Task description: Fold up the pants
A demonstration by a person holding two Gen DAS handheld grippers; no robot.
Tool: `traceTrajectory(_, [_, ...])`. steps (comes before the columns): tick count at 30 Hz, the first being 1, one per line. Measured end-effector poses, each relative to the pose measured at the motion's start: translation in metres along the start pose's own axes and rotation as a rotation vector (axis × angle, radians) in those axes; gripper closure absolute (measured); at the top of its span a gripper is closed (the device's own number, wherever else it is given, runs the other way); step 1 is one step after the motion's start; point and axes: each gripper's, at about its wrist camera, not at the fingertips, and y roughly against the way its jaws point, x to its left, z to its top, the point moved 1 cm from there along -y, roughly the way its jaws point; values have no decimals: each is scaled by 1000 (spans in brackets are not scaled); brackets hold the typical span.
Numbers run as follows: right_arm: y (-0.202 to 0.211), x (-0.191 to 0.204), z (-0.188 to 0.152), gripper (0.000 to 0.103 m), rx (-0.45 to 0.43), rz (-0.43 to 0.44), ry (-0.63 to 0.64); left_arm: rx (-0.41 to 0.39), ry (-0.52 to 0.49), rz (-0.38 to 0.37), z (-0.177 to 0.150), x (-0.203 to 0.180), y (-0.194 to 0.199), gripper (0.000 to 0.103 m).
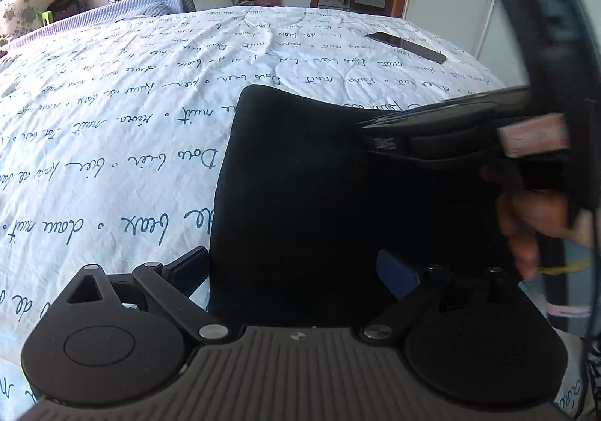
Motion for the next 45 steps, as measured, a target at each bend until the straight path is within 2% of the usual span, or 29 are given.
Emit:
traceTrajectory(2, [-18,-5,5,88,18,-15,-7,3,10,-4,0,1,-1,5])
traceTrajectory(4, [-11,-9,13,88,7,-21,-52,1,14,-19,1,3,3,9])
traceTrajectory(7, [11,2,27,88,-69,90,-63,-33,11,-23,2,6,11,8])
traceTrajectory(9, [3,14,35,88,-53,153,-47,-14,-2,-5,3,5,5,7])
traceTrajectory(13, [-47,26,37,88,53,129,5,15,42,-16,3,8,-2,6])
traceTrajectory(15, [-44,19,38,88,37,129,-34,26,42,-20,4,9,-3,6])
traceTrajectory(17, [-18,12,36,87,-23,101,-41,36,57,-35,7,12,-2,6])
traceTrajectory(20, [26,-9,16,80,-82,49,-33,35,79,-56,12,13,0,8])
traceTrajectory(23, [60,-36,-18,67,-74,5,-72,29,64,-58,18,2,1,7])
traceTrajectory(26, [79,-57,-57,66,-31,-63,-97,31,24,-8,18,-12,-7,4])
traceTrajectory(27, [80,-62,-68,65,-23,-82,-91,29,7,12,16,-17,-12,1])
traceTrajectory(29, [82,-69,-84,67,-66,-73,-58,21,-4,36,13,-23,-19,0])
traceTrajectory(31, [88,-70,-83,67,-66,-118,-77,19,9,48,14,-26,-16,1])
traceTrajectory(32, [94,-67,-80,56,-71,-178,-84,19,4,58,15,-27,-14,1])
traceTrajectory(33, [101,-65,-79,55,-101,-206,-78,20,-1,61,15,-27,-13,1])
traceTrajectory(37, [119,-63,-84,53,-146,-116,-140,21,10,66,13,-26,-13,0])
traceTrajectory(41, [104,-55,-99,50,-88,-154,-104,13,2,84,14,-30,-17,0])
traceTrajectory(44, [99,-59,-109,36,-104,-186,-116,6,-10,103,13,-36,-17,0])
traceTrajectory(45, [100,-61,-108,36,-104,-185,-137,2,-14,109,11,-36,-16,0])
